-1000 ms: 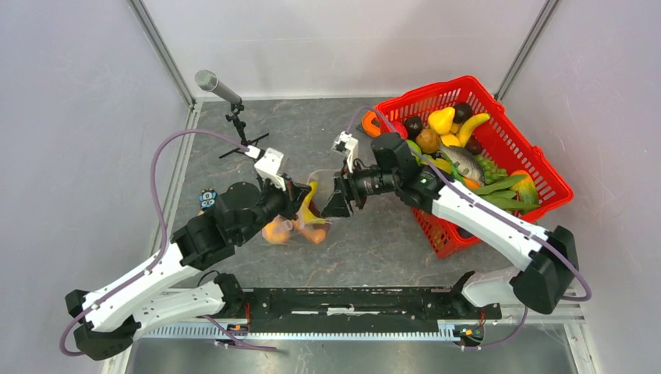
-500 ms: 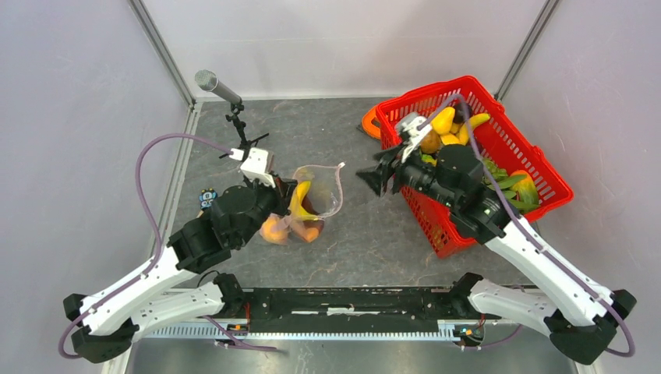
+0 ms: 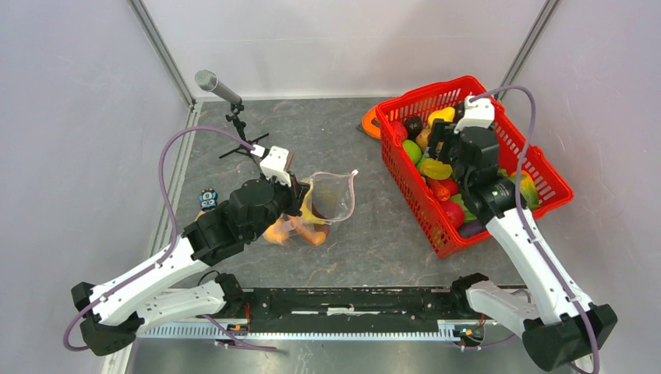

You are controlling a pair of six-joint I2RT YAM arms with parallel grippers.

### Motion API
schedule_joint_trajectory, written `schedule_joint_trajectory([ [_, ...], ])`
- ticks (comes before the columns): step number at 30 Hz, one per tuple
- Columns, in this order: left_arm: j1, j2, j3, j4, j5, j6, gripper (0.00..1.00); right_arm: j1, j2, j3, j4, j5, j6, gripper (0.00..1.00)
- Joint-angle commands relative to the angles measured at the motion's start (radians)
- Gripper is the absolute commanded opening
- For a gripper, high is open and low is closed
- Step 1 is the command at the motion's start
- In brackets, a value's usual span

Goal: Place the food in the zip-top bag and seal the zipper

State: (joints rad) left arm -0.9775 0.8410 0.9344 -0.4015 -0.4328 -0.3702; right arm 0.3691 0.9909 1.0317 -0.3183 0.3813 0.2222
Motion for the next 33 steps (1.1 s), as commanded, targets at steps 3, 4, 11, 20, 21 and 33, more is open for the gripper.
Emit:
schedule_joint_trajectory([
  [3,0.0,-0.002,0.037,0.03,0.019,-0.011,0.02,-0.227,0.084,0.047,0.032,-0.057,0.116,0.86],
  [4,-0.001,-0.006,0.034,0.03,0.019,-0.01,0.02,-0.258,0.097,0.048,0.048,-0.077,0.137,0.85],
  [11,0.0,-0.015,0.038,0.012,0.027,0.013,0.02,-0.425,0.164,0.018,0.167,-0.185,0.277,0.84],
  [20,0.001,0.009,0.041,0.017,0.061,0.018,0.02,-0.486,0.282,0.069,0.177,-0.223,0.412,0.79],
  [21,0.001,0.009,0.041,0.016,0.064,0.016,0.02,-0.487,0.293,0.076,0.182,-0.211,0.416,0.79],
  [33,0.001,-0.007,0.024,0.018,0.063,0.01,0.02,-0.487,0.437,0.151,0.231,0.008,0.507,0.72],
])
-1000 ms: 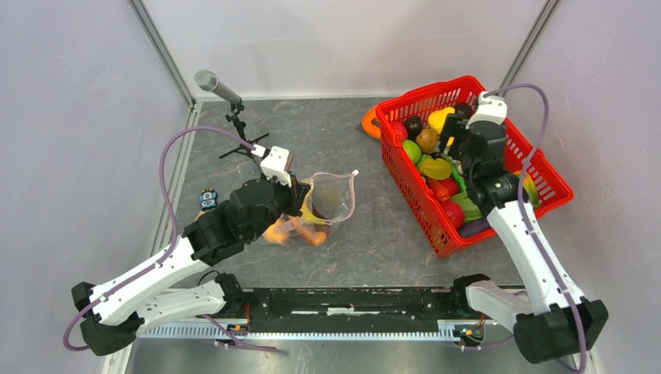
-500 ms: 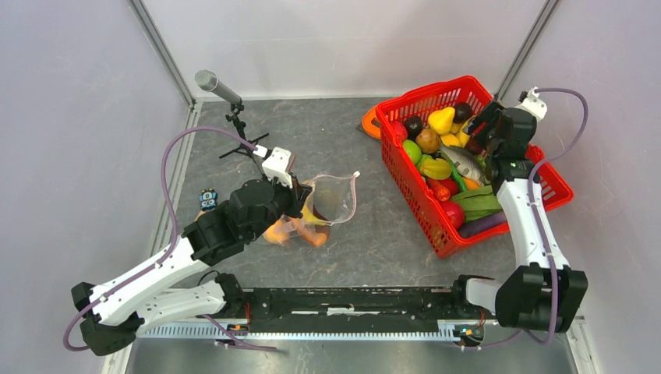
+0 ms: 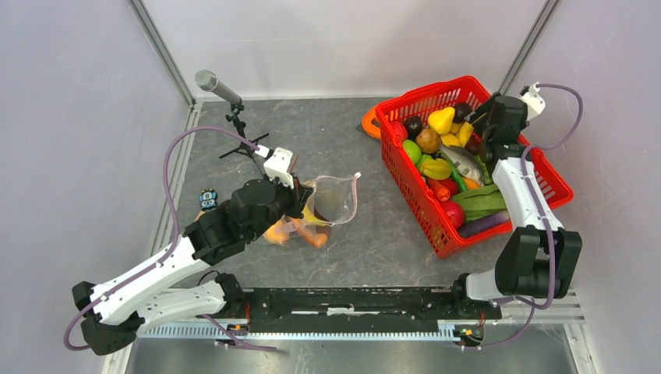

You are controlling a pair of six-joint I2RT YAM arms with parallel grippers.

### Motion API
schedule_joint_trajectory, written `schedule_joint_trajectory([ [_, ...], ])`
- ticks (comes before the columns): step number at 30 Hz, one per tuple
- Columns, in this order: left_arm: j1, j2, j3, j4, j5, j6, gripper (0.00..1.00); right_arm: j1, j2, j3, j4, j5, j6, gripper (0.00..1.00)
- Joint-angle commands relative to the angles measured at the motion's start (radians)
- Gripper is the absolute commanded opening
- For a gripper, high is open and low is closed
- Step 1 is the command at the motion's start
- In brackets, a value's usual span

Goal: Place the food in the zip-top bag and seal the zipper

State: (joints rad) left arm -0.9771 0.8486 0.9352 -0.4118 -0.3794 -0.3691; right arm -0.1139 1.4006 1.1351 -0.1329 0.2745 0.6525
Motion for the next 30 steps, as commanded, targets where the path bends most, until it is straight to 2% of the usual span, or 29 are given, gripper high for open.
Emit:
schedule_joint_trajectory([
  [1,0.0,-0.016,0.024,0.029,0.009,0.011,0.02,-0.004,0.038,0.043,0.061,0.128,0.093,0.7],
  [6,-0.001,-0.021,0.023,0.03,0.0,0.013,0.02,-0.004,0.093,0.073,0.064,0.155,0.164,0.67],
  [15,0.001,-0.032,0.014,0.021,-0.01,0.012,0.02,-0.002,0.146,0.074,0.152,0.157,0.177,0.59],
  [16,0.001,-0.034,0.014,0.023,-0.009,0.012,0.02,-0.003,0.149,0.076,0.151,0.163,0.179,0.58],
  [18,0.001,-0.036,0.013,0.024,-0.009,0.012,0.03,-0.003,0.15,0.075,0.148,0.182,0.168,0.48],
  [19,0.0,-0.036,0.013,0.023,-0.01,0.012,0.03,-0.003,0.149,0.072,0.148,0.195,0.168,0.48],
  [21,0.001,-0.033,0.013,0.025,-0.008,0.012,0.03,-0.003,0.149,0.064,0.151,0.217,0.168,0.55],
  [24,0.001,-0.026,0.014,0.03,-0.001,0.01,0.03,-0.003,0.158,0.058,0.172,0.202,0.153,0.54],
  [30,0.001,-0.023,0.013,0.03,0.005,0.006,0.03,-0.002,0.19,0.081,0.153,0.181,0.136,0.45],
])
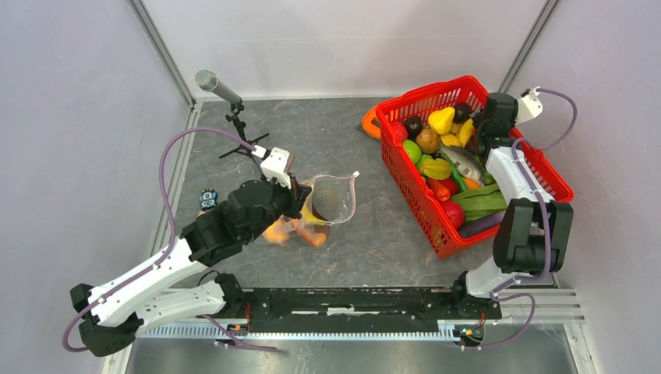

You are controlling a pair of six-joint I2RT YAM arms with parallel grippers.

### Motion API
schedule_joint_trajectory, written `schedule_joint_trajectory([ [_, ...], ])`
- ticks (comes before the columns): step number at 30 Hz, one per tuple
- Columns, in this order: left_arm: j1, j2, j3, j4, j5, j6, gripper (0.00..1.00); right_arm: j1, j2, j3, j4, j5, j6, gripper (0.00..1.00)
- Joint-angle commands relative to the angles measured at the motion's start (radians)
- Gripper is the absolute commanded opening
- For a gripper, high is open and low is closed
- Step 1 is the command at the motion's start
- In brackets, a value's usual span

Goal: Place the food in the zip-top bag and seal the zipper

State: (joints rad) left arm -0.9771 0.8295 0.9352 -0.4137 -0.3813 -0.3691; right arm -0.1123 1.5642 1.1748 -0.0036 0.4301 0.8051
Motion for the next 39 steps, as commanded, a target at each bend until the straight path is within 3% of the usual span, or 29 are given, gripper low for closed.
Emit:
schedule_joint_trajectory([
  [1,0.0,-0.007,0.013,0.031,0.005,0.002,0.03,-0.004,0.032,0.051,0.012,0.024,-0.024,0.45],
  [3,0.0,-0.017,0.008,0.033,0.0,-0.001,0.03,-0.004,0.036,0.053,0.007,0.027,-0.034,0.44],
  [6,0.0,-0.03,0.004,0.032,-0.011,0.0,0.03,-0.004,0.029,0.035,0.029,0.019,-0.045,0.3],
  [14,0.001,-0.021,0.007,0.026,-0.012,-0.001,0.03,-0.004,-0.094,-0.058,0.072,-0.054,-0.077,0.05],
  [27,0.0,-0.005,0.014,0.037,0.013,0.003,0.03,-0.006,-0.48,-0.345,0.234,-0.377,-0.162,0.0],
  [33,0.0,0.002,0.016,0.04,0.023,-0.002,0.03,-0.006,-0.601,-0.503,0.512,-0.667,-0.157,0.0],
  [39,0.0,0.005,0.016,0.045,0.032,-0.005,0.03,-0.006,-0.664,-0.546,0.721,-0.937,-0.168,0.0],
])
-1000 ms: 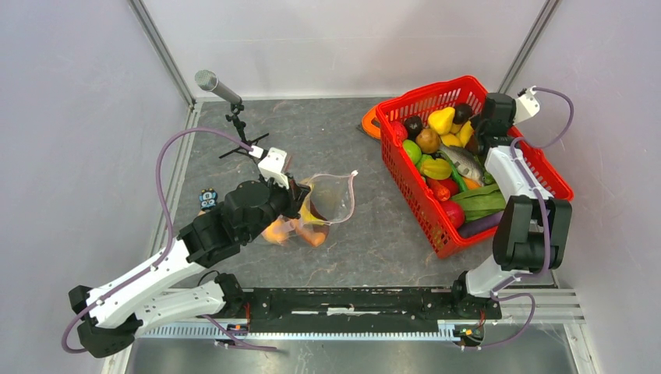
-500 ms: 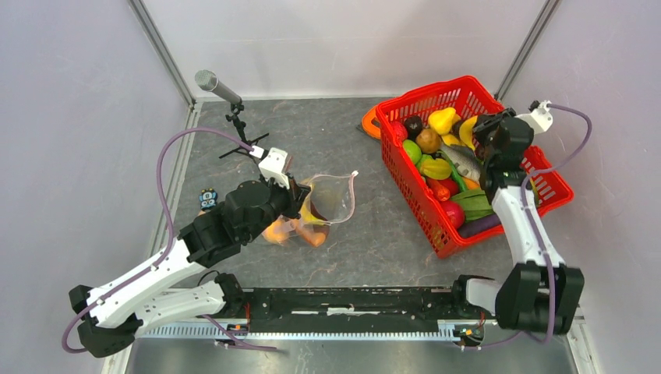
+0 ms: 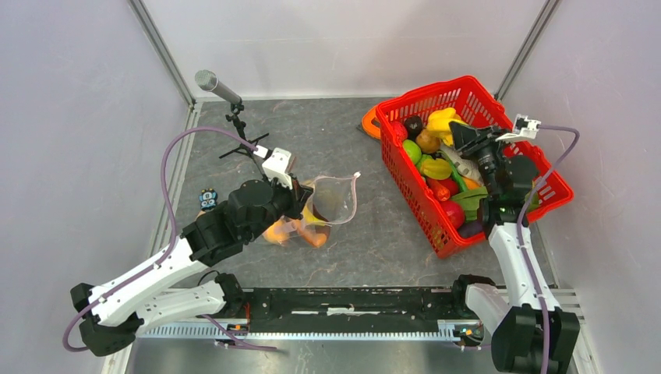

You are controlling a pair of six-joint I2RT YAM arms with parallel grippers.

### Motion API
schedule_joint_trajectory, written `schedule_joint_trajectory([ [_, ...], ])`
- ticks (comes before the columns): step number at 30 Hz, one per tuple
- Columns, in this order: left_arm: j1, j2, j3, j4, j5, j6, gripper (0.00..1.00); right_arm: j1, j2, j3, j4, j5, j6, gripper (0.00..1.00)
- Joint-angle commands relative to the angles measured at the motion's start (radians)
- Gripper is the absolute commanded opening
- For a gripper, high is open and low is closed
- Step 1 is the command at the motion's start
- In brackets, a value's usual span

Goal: Place the food in the zip-top bag and seal the zipper

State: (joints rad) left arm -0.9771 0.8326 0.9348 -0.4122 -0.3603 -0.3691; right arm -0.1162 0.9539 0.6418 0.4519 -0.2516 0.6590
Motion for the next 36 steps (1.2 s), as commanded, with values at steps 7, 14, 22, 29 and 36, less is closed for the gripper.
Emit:
schedule_joint_trajectory([
  [7,0.0,0.006,0.019,0.047,0.017,-0.01,0.03,0.0,-0.166,-0.193,0.753,-0.416,0.127,0.0],
  [14,0.001,0.011,0.019,0.055,0.022,-0.014,0.03,0.004,-0.125,-0.228,1.255,-0.605,0.45,0.0],
  [22,0.0,0.015,0.017,0.067,0.032,-0.024,0.03,0.061,-0.06,-0.198,1.507,-0.733,0.678,0.0],
  [29,0.0,0.014,0.013,0.078,0.031,-0.031,0.03,0.208,-0.098,-0.18,1.504,-0.838,0.632,0.0],
  [36,0.0,0.02,0.015,0.078,0.049,-0.035,0.03,0.312,-0.061,-0.175,1.442,-0.821,0.579,0.0],
])
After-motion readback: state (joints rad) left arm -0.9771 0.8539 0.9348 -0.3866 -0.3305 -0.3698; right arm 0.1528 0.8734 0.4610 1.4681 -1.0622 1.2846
